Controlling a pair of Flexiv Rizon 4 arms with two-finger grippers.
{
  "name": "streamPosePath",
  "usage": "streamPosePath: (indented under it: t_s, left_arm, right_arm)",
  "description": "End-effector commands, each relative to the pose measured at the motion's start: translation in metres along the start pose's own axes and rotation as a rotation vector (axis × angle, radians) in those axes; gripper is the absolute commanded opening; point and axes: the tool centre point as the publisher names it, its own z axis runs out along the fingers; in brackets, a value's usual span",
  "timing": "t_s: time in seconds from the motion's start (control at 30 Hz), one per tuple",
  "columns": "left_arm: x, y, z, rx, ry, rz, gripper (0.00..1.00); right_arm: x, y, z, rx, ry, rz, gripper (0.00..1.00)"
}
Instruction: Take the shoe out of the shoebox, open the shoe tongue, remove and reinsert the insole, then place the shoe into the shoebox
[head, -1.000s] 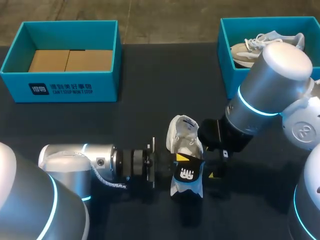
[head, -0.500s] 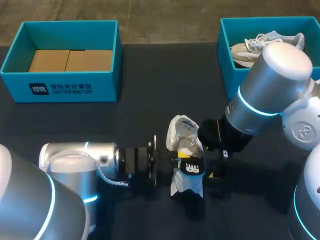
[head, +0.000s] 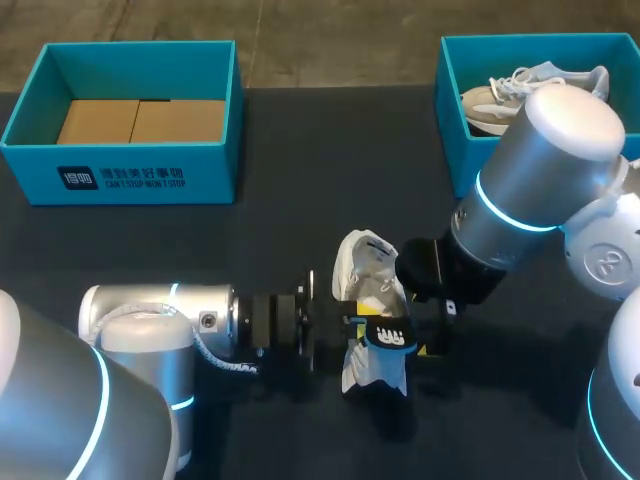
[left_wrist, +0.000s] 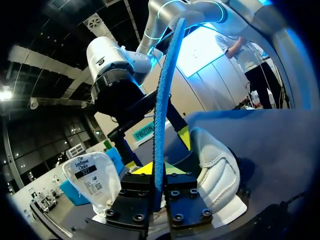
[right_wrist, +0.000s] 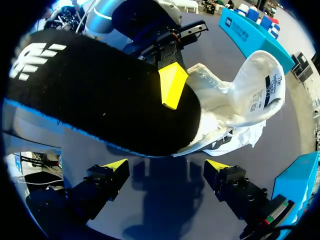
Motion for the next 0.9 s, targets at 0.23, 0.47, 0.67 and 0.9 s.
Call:
streamPosePath:
  t_s: [0.23,0.47,0.67,0.9]
  left_arm:
    - [0.002,-0.013,-0.003,0.01,0.004,0.024,0.27]
    - [0.003,-0.029,-0.002,-0.001,0.02,0.081,0.29]
    - [0.002,-0.037,0.002,-0.037,0.028,0.107,0.29]
    - [0.004,-0.045,0.004,-0.102,0.04,0.119,0.26]
  right_arm:
    - [0.001,0.0,0.001,0.0,-0.002,-0.001,1.0]
    - [0.001,0.0,0.001,0.0,-0.002,-0.001,1.0]
    - [0.001,0.0,0.001,0.0,-0.002,-0.001,1.0]
    - [0.001,0.0,0.001,0.0,-0.002,-0.001,1.0]
